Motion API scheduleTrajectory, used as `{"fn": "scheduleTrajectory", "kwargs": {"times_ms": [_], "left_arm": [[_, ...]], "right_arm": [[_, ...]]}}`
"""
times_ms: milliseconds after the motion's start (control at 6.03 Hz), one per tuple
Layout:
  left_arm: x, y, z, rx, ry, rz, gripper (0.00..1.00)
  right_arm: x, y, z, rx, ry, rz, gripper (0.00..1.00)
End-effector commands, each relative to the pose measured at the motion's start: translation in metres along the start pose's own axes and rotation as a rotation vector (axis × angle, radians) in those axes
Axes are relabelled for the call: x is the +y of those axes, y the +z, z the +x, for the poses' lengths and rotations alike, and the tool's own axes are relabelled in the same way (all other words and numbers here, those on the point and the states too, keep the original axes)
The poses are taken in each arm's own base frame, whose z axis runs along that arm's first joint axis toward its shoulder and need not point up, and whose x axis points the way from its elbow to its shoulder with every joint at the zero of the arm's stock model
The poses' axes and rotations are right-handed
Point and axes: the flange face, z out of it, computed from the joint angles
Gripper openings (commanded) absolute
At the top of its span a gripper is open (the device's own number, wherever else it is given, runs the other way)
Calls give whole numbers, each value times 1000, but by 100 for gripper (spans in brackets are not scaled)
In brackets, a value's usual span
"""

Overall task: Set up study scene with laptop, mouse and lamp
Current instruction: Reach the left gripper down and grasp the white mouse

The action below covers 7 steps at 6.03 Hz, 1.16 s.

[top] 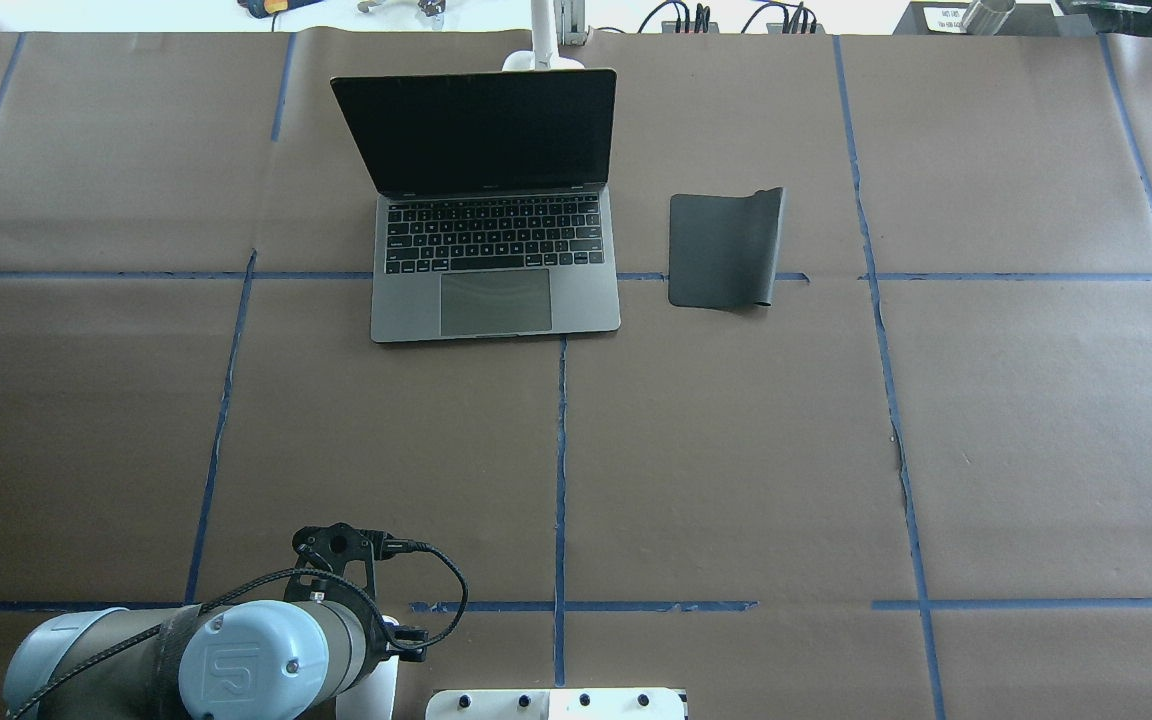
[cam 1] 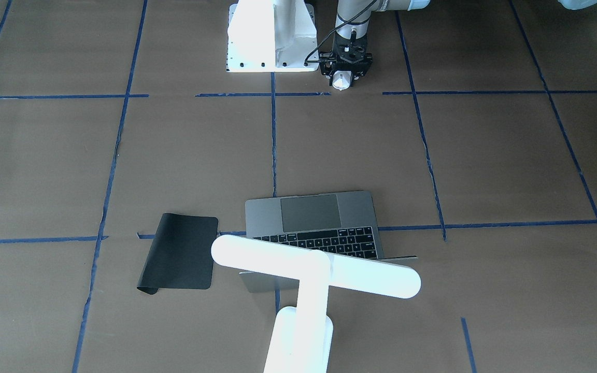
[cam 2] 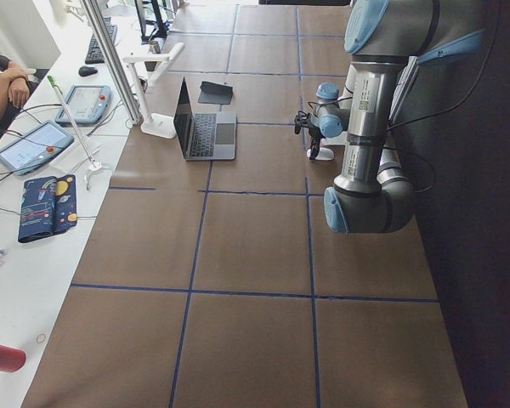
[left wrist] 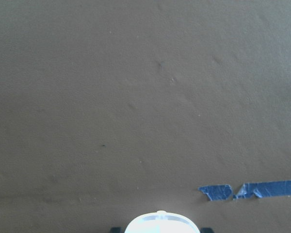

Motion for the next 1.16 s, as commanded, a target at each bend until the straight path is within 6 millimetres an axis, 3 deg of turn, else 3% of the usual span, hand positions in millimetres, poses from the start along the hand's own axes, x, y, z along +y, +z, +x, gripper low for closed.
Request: {"fn": "scheduleTrajectory", "kwargs": {"times_ms": [0, 166, 498, 664, 829, 995], "left_arm": [[-7, -23, 2, 29, -7, 12, 24], [-11, -51, 1, 12, -8, 15, 24], [-72, -99, 14, 53, -52, 61, 22], [-109, -126, 31, 70, -68, 83, 22], [-136, -129, 49, 65, -92, 111, 22], [-178, -122, 98, 57, -112, 137, 22]], "right_arm": [[-1, -1, 0, 0, 0, 1, 100], [-1, -1, 0, 0, 0, 1, 100], [0, 0, 0, 0, 1, 0, 100], [1, 0, 0, 0, 2, -1, 100], [1, 0, 0, 0, 3, -2, 100], [2, 1, 1, -1, 5, -4, 100]]}}
